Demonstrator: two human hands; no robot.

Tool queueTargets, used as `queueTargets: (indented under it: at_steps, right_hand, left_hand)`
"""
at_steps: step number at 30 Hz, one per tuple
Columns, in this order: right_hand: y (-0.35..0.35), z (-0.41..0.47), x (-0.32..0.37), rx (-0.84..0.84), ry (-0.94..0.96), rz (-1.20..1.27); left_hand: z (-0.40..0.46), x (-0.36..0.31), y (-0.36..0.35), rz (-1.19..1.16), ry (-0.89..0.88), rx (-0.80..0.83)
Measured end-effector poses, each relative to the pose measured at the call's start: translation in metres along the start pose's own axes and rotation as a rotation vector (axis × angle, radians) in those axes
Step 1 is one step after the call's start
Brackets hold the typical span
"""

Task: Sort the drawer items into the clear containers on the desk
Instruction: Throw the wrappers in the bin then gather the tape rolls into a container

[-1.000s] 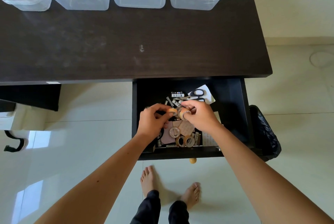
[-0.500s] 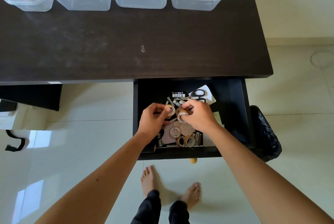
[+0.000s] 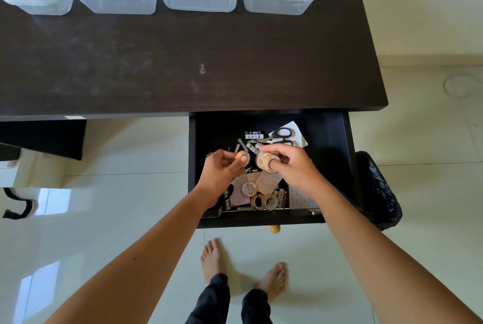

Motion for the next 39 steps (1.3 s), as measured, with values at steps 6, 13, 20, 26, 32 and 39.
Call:
queueTargets:
  at_steps: [6,13,20,26,32,39]
  right_hand:
    - [0.001,-0.009,-0.008,0.035,-0.011,0.085]
    - [0.006,-0.017,-0.021,0.043,-0.035,0.092]
    - [0.01,-0.023,-0.027,0.047,-0.091,-0.038]
    - [0.003,-0.025,-0.032,0.165,-0.086,-0.423]
    - [-0.006,-0.023,-0.029,0.262,-0.076,-0.643]
    - [-0.01,-0.025,-0.028,0.279,-0.032,-0.713]
  left_hand:
    - [-0.008,-0.003,-0.016,-0.1,0.049,0.122]
    - [-0.015,0.004,-0.022,-0.116,0.109,0.212]
    - [-0.018,0.001,-0.016,-0.049,0.099,0.232]
    - [-0.019,0.001,-0.005,0.209,0.061,0.192]
    - [-0.021,0.007,-0.008,0.524,0.093,0.283]
    - [-0.019,0.0,-0.012,0.798,-0.018,0.247]
Point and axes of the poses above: each hand's wrist, its own z-axis towards the middle knuckle, its own y-axis out of the back of the hand, x = y × z, the point moved 6 cm from there along z, towards the middle knuckle, and after that the axes turned 4 degrees about x, right-handed, at the moved point
